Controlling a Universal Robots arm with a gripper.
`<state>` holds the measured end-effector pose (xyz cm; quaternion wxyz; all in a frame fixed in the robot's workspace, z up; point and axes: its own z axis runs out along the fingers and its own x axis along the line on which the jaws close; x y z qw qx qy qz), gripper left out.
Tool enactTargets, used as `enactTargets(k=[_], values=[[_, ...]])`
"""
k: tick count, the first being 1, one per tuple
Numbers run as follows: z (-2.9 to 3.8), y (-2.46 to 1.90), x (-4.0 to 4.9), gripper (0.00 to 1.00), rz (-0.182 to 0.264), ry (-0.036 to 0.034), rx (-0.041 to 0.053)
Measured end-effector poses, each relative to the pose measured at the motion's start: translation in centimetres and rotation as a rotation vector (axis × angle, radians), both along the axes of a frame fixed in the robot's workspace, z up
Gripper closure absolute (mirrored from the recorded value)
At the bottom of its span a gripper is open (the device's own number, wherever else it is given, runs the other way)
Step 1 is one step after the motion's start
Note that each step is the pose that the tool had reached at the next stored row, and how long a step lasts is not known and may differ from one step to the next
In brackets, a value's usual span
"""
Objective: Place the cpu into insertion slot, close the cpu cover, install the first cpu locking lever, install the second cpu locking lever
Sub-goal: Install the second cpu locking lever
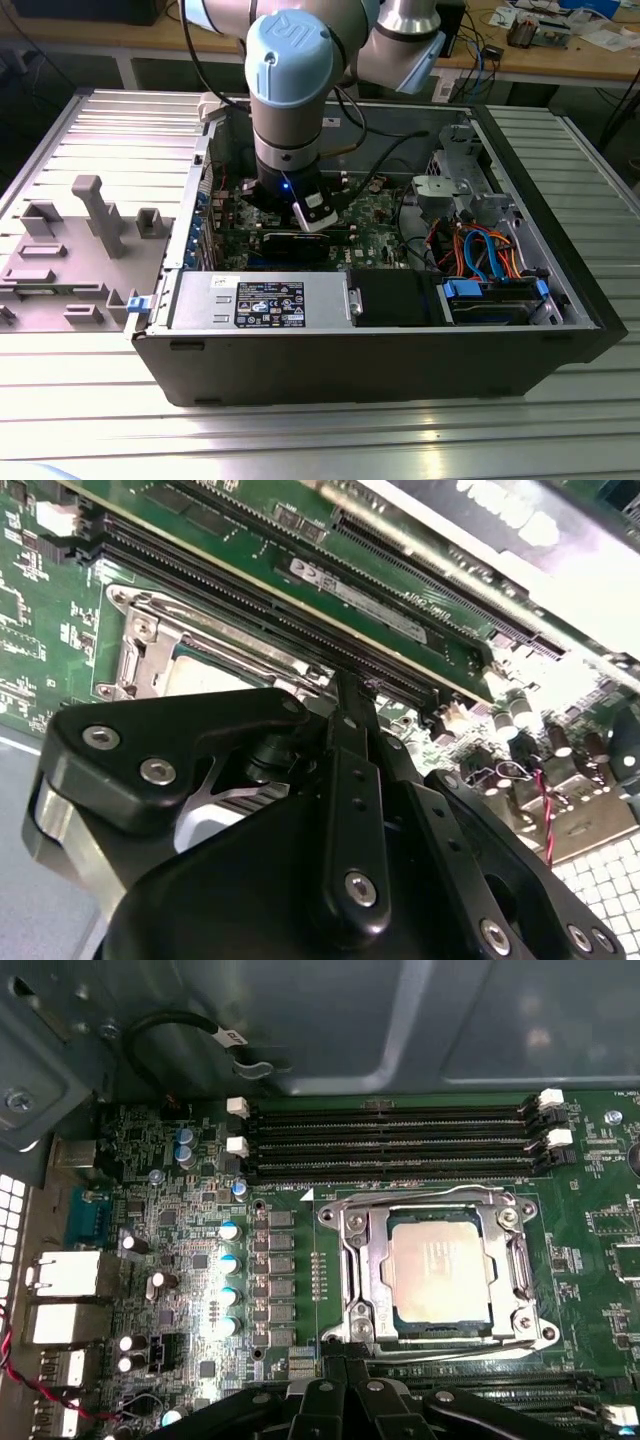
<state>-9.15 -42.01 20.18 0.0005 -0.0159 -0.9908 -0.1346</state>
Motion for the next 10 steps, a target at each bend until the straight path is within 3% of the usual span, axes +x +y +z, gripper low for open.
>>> enactTargets(k=[3,10], values=[[-0.13,0.16,-0.02,0.89,0.000,0.0000,0.0089],[-0.43,0.28,-0.20,0.89,0.000,-0.0002,0.0113]])
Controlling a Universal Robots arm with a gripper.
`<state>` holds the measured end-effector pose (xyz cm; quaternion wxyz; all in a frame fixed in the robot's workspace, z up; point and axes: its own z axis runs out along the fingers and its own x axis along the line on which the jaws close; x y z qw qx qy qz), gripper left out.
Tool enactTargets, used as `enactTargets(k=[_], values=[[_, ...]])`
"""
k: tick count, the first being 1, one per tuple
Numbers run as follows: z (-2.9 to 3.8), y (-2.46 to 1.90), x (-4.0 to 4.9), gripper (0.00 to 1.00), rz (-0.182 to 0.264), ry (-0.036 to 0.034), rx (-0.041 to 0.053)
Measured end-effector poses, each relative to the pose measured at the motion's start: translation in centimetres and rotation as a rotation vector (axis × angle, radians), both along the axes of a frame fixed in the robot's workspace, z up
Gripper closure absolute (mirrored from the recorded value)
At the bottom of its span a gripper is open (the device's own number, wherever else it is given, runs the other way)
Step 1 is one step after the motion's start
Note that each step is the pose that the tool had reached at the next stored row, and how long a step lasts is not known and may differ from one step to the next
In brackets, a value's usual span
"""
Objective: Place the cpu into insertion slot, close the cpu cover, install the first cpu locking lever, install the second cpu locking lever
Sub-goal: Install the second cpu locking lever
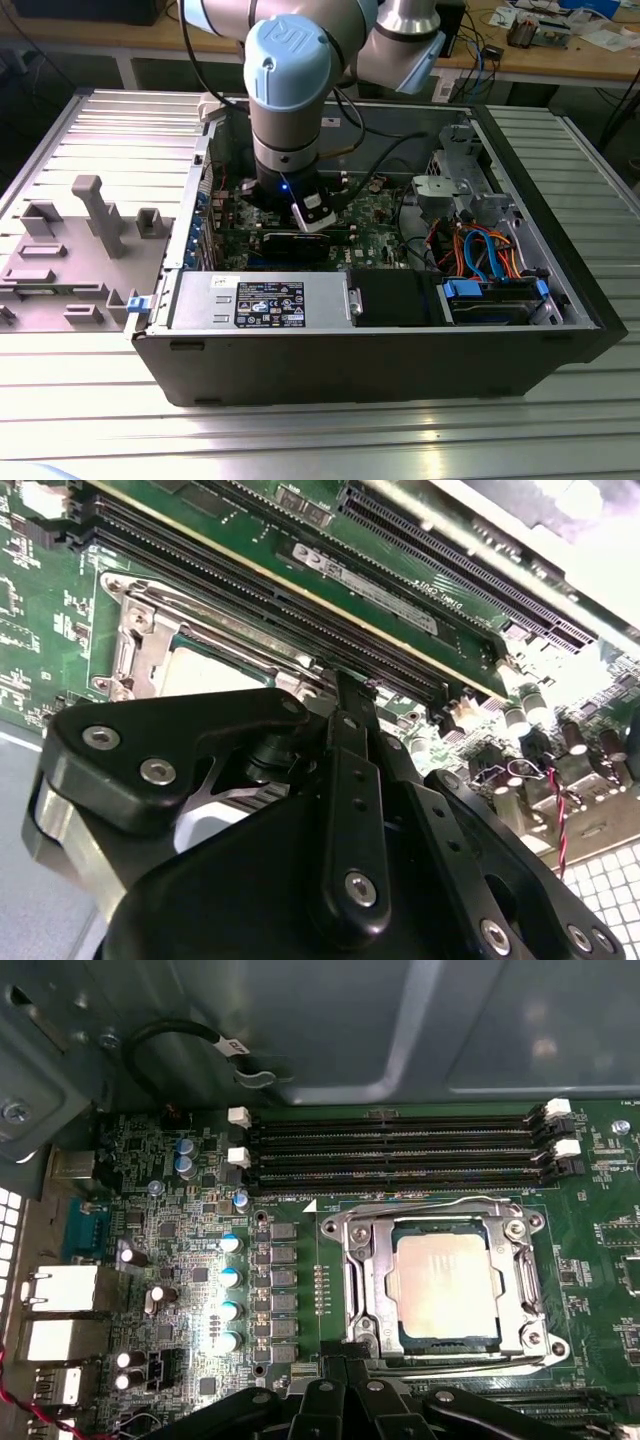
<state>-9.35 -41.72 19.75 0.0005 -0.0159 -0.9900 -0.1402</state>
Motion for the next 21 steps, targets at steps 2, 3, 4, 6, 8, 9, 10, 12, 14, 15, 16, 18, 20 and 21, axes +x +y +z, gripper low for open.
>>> enactTargets(k=[2,3,4,6,8,9,10,12,14,15,16,18,20,21], values=[[-0.05,0.01,-0.10,0.89,0.000,0.0003,0.0003],[-0.07,0.04,-0.17,0.89,0.000,0.0003,0.0008],[-0.08,0.09,-0.22,0.89,0.000,0.0002,0.0010],[-0.08,0.17,-0.31,0.89,0.000,0.0002,0.0010],[-0.08,0.21,-0.39,0.89,0.000,0.0002,0.0010],[-0.08,0.23,-0.43,0.89,0.000,0.0002,0.0011],[-0.08,0.25,-0.46,0.89,0.000,0.0002,0.0010],[-0.06,0.27,-0.54,0.89,0.000,0.0001,0.0012],[0.13,0.27,-0.62,0.89,0.000,0.0002,0.0011],[0.30,0.27,-0.64,0.89,0.000,0.0002,0.0010],[0.41,0.27,-0.65,0.89,0.000,0.0002,0.0010],[0.63,0.27,-0.67,0.89,0.000,0.0002,0.0011],[0.63,0.28,-0.69,0.89,0.000,0.0001,0.0083],[0.62,0.28,-0.69,0.89,0.000,0.0002,0.0219]])
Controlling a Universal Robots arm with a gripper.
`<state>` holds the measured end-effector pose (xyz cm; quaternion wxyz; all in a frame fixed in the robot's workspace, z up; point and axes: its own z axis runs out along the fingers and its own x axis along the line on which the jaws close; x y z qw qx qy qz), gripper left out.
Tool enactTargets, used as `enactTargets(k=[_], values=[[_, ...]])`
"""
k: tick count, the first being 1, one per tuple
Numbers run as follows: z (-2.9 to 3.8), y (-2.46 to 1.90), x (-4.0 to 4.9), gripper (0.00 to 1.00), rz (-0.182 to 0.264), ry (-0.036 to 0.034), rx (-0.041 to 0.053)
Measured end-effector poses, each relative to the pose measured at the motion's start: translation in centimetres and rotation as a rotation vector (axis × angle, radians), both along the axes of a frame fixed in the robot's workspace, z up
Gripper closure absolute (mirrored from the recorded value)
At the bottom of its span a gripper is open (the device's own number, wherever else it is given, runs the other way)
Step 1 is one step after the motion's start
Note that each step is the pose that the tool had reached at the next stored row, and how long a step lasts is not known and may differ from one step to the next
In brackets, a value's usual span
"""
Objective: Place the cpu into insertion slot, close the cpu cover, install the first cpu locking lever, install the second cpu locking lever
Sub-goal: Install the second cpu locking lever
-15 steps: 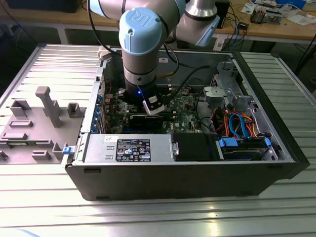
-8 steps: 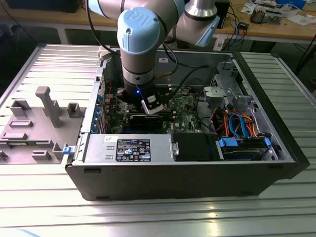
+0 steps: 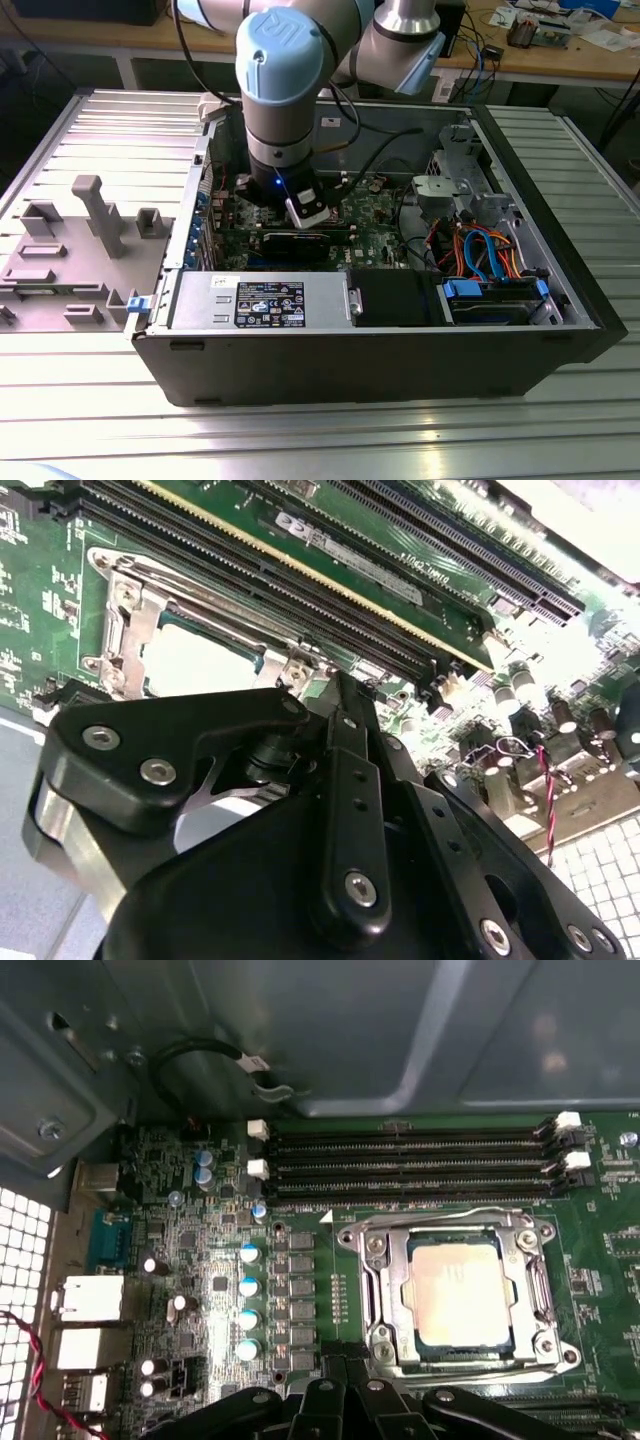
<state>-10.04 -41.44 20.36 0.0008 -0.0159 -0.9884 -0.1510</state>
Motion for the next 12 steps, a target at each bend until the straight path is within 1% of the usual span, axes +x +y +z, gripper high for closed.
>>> enactTargets(k=[1,2,3,5,7,12], values=[[-0.02,0.00,0.00,0.89,0.000,0.0000,0.0088],[-0.06,0.01,0.00,0.89,0.000,0.0000,0.0203],[-0.15,0.02,0.00,0.89,0.000,-0.0002,0.0219],[-0.49,0.02,0.00,0.89,-0.001,0.0001,0.0217],[-0.67,0.01,0.01,0.89,-0.001,0.0000,0.0216],[-0.77,-0.02,0.01,0.89,-0.002,-0.0001,0.0219]])
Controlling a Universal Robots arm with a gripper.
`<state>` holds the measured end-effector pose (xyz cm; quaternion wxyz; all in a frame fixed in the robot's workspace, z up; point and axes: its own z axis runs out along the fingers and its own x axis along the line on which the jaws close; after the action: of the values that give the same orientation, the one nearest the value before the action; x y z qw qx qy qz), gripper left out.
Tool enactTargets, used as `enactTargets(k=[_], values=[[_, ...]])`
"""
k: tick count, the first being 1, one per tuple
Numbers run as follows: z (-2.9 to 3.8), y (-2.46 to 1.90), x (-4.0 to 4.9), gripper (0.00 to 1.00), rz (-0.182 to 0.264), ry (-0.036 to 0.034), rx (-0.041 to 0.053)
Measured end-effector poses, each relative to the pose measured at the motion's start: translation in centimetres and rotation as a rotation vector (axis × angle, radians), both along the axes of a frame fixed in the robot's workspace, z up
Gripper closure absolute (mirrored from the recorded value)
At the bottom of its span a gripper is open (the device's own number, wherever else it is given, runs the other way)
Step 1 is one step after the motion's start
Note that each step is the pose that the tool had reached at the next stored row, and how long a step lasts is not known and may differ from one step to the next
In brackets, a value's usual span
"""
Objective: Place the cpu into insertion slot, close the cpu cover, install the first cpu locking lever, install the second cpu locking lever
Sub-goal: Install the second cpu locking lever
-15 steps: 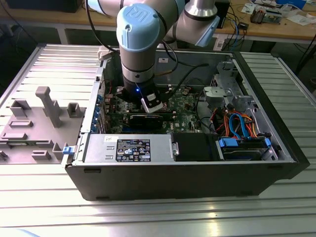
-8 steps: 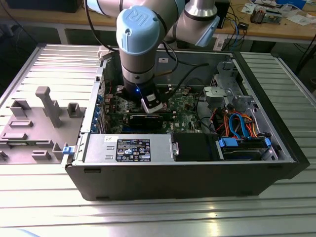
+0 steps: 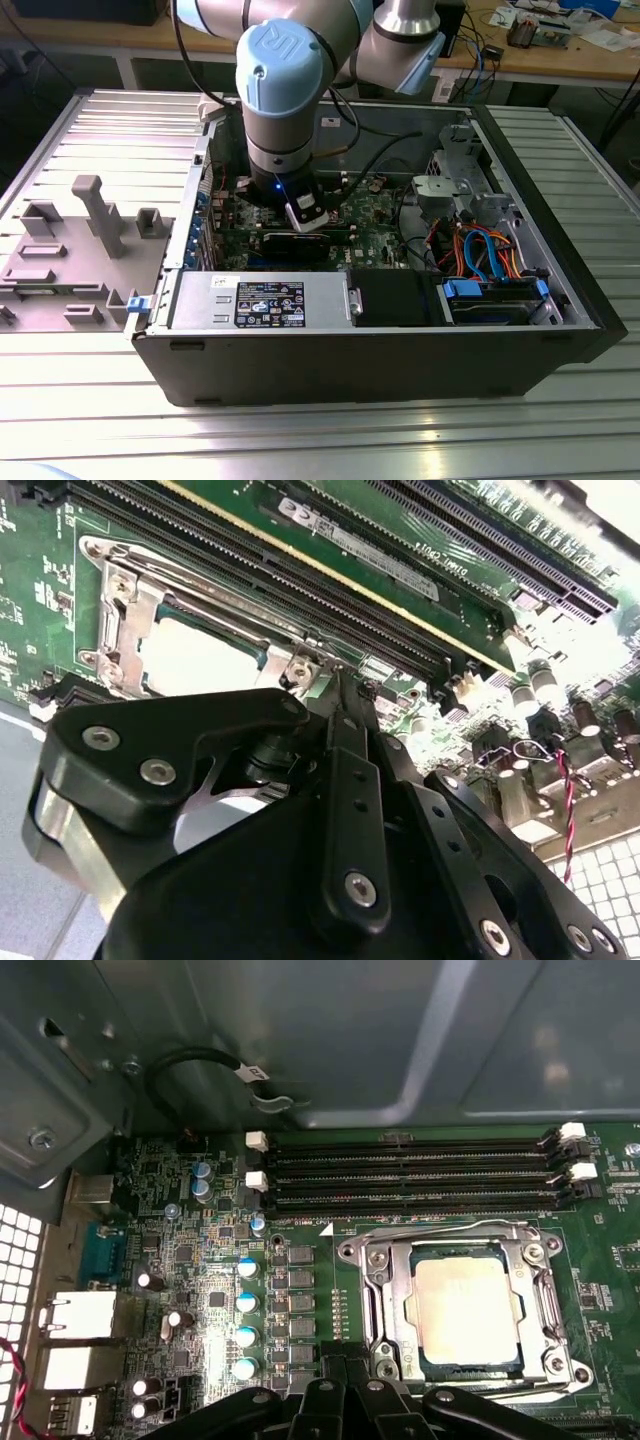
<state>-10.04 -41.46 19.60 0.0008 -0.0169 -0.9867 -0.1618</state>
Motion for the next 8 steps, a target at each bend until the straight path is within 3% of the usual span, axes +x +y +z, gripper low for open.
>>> enactTargets(k=[8], values=[[0.06,-0.37,0.00,0.89,-0.005,0.0001,-0.0003]])
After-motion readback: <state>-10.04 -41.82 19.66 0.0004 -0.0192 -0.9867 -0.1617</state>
